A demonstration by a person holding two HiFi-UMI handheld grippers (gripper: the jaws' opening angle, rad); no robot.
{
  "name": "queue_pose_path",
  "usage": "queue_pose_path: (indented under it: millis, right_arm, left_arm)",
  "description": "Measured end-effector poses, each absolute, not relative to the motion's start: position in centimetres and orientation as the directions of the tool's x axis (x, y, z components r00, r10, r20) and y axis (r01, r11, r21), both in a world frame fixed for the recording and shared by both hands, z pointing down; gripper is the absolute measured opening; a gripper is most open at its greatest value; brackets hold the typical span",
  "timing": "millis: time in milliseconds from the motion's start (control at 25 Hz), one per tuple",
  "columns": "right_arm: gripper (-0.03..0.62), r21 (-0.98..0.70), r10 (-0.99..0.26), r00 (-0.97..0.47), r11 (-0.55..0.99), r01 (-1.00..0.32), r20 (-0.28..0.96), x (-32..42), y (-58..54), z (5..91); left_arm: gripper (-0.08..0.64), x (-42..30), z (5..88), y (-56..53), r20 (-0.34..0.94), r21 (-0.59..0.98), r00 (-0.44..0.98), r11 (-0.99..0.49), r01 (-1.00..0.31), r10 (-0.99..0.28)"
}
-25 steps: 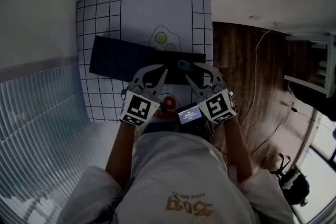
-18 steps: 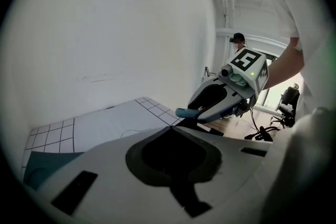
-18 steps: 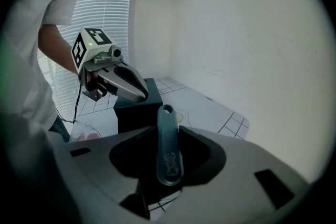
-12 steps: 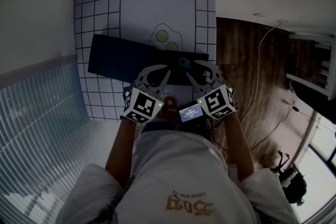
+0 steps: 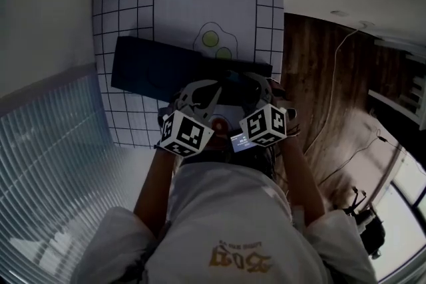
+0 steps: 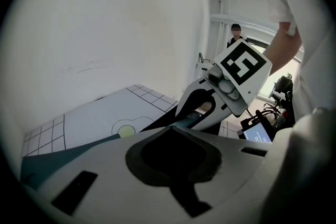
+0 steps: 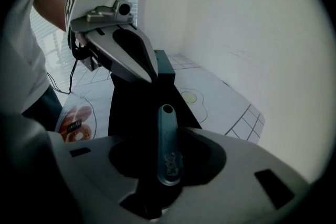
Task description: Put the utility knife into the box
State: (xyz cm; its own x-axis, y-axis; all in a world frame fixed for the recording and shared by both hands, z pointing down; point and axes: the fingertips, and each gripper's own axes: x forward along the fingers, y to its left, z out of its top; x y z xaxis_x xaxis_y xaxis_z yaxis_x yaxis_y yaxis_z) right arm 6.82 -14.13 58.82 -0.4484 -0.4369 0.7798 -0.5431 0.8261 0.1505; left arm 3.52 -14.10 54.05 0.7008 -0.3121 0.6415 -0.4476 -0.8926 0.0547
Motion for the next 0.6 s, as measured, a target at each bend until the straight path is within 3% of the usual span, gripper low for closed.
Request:
queue_pose_path:
  millis: [600]
  right_arm:
    - [0.140, 0.216, -0.386, -0.329, 0.866, -0.450, 0.862, 7.2, -13.2, 61.9]
  left_arm:
    - [0.008, 4.1, 56.2, -13.4, 0.770, -0.092, 0.562, -0.924, -0.370, -0.302]
